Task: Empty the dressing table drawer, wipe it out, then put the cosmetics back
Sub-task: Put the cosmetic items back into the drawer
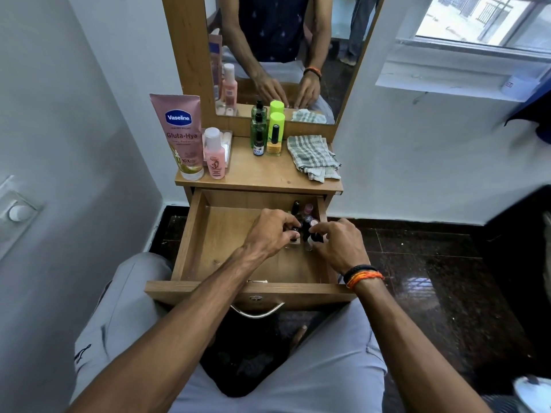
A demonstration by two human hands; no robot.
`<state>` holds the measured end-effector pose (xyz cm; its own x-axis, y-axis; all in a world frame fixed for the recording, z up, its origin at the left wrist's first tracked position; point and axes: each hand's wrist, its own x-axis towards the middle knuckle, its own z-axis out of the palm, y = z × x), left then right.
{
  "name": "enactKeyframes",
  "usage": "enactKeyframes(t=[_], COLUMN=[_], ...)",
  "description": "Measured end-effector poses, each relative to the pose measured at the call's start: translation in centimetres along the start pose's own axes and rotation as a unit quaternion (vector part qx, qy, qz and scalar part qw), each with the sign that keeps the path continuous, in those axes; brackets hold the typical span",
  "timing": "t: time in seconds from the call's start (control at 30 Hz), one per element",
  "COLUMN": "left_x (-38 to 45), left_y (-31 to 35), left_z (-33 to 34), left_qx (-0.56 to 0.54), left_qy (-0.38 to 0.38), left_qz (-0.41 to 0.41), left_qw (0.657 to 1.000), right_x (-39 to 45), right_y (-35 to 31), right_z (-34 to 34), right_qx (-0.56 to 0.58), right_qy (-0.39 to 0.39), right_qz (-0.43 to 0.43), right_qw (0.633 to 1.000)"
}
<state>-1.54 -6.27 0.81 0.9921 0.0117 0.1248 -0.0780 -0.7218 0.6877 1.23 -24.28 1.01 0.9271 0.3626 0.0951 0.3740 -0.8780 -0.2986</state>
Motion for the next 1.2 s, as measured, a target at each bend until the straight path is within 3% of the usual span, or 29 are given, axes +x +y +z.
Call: enactKeyframes(t=[0.5, 0.93, 1.2], left_x=[0.1, -0.1, -0.6], left_y=[0.1, -0.1, -0.8], left_z=[1.6, 1.8, 1.2], left_qx=[0.013, 0.0, -0.01], left_qy=[0.007, 0.012, 0.018], left_qz=[0.028, 0.027, 0.041], left_qw=[0.999, 1.0, 0.999], right_x=[0.3, 0.2, -0.6], right_y=[0.6, 0.5, 0.6], right_z=[1.2, 1.0, 0.6], right_qx=[-0.082, -0.059, -0.025], right_qy=[-0.012, 0.014, 0.04], right_qz=[-0.052, -0.059, -0.017], right_qw=[0.995, 0.996, 0.999])
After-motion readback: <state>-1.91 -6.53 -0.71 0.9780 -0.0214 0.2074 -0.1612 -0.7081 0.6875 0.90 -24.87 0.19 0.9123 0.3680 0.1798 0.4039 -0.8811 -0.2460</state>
